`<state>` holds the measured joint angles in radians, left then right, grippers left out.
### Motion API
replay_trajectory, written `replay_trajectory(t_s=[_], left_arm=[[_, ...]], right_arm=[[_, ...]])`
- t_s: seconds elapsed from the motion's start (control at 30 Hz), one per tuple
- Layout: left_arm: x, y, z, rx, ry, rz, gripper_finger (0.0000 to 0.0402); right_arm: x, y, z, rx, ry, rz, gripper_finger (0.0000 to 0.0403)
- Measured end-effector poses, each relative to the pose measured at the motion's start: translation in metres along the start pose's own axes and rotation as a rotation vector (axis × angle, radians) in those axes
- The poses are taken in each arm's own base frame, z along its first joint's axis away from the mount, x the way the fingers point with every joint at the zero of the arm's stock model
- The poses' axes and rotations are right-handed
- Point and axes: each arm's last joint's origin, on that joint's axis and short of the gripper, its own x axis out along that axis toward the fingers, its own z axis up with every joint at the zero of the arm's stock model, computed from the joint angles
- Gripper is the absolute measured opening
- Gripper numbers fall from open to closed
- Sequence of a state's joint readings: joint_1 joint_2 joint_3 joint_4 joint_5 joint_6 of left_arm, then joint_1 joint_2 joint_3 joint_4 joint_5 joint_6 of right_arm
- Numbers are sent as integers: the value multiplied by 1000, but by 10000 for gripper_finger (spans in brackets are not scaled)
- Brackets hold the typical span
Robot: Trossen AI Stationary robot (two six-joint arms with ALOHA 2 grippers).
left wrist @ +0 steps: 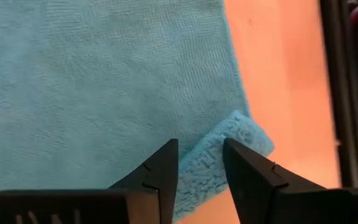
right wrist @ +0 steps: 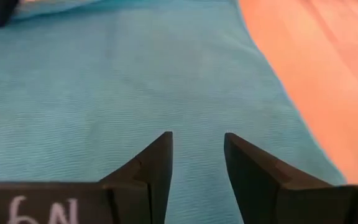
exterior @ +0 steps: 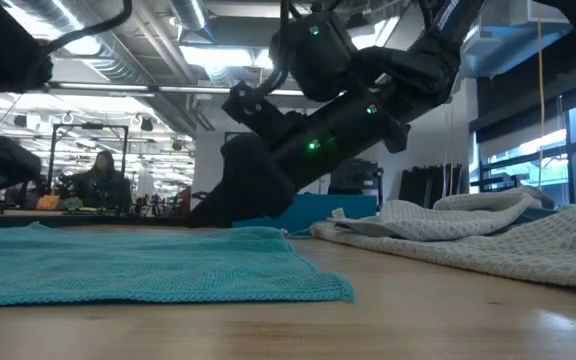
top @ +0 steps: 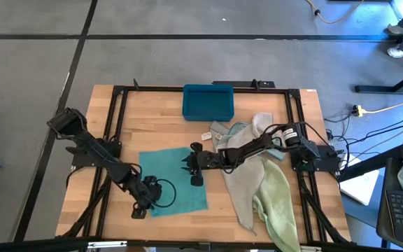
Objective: Fold microfiber towels
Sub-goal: Fold the blue towel
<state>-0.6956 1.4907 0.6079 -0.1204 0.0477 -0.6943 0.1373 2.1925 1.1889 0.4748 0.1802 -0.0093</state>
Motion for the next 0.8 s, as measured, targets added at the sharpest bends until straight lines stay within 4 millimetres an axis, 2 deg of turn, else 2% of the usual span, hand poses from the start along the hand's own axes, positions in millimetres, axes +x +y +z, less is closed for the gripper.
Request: replay_trajectory(t_s=[0.37,0.57,0.8], left_arm=[[0,-15,-25,-150,178,-43,121],[-1,-23,-33,-158,189,-42,121],[-1,-25,-35,-160,191,-42,121]], right_arm=[[1,-13,-9,-27,97,-22,148],[1,-12,-9,-28,96,2,148],[1,-12,-9,-30,100,4,148]])
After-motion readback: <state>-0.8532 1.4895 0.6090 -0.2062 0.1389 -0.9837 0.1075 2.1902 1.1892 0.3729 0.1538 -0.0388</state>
